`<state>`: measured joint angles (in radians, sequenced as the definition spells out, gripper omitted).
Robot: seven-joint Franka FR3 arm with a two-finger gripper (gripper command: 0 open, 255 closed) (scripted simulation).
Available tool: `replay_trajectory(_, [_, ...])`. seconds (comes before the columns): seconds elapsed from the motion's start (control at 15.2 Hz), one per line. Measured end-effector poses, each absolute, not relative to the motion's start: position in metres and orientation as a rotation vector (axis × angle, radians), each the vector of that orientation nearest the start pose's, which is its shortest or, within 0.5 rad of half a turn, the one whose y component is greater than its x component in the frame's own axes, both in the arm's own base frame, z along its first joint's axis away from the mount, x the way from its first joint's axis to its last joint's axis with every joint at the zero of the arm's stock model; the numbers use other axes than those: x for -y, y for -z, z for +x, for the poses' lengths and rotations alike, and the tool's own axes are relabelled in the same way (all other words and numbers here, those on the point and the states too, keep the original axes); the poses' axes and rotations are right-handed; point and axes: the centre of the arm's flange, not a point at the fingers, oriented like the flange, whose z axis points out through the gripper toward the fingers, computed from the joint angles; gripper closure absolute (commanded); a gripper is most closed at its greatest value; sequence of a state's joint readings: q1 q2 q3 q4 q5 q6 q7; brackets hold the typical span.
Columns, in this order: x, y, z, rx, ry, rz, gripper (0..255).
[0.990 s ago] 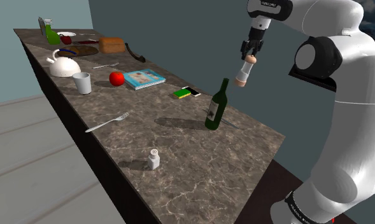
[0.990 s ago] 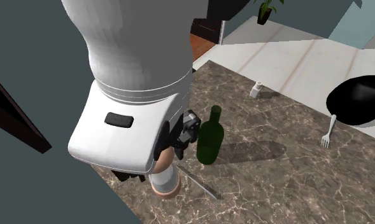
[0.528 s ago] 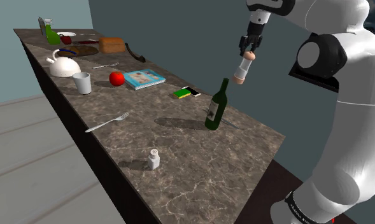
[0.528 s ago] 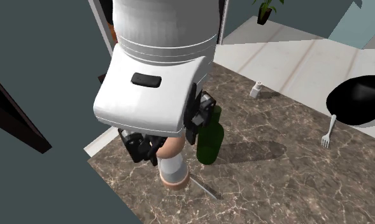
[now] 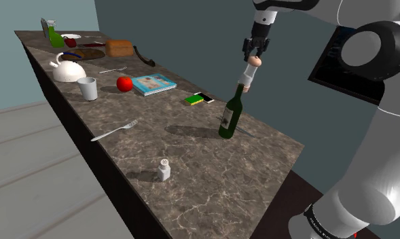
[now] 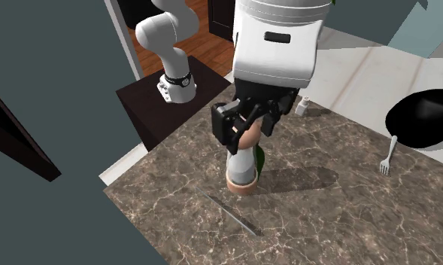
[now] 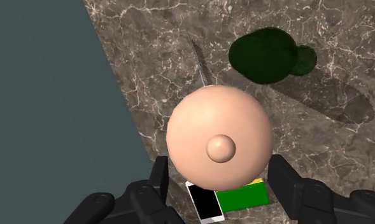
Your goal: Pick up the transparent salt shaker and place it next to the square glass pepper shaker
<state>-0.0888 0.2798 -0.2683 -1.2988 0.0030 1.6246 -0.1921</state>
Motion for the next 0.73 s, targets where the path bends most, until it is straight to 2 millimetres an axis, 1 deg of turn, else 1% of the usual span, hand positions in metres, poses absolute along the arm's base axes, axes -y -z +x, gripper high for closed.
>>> replay_trajectory(0.13, [0.173, -0.595, 0.607, -0.246, 0.055, -3.214, 255])
replay_trajectory(0.2, [0.156, -0.596, 0.608, -0.246, 0.055, -3.214, 255])
replay_trajectory(0.26, [0.144, -0.599, 0.607, -0.246, 0.055, -3.214, 255])
replay_trajectory(0.4, [0.121, -0.597, 0.604, -0.246, 0.056, -3.214, 255])
replay_trajectory(0.59, [0.080, -0.599, 0.609, -0.246, 0.055, -3.214, 255])
replay_trajectory(0.73, [0.054, -0.599, 0.603, -0.246, 0.055, -3.214, 255])
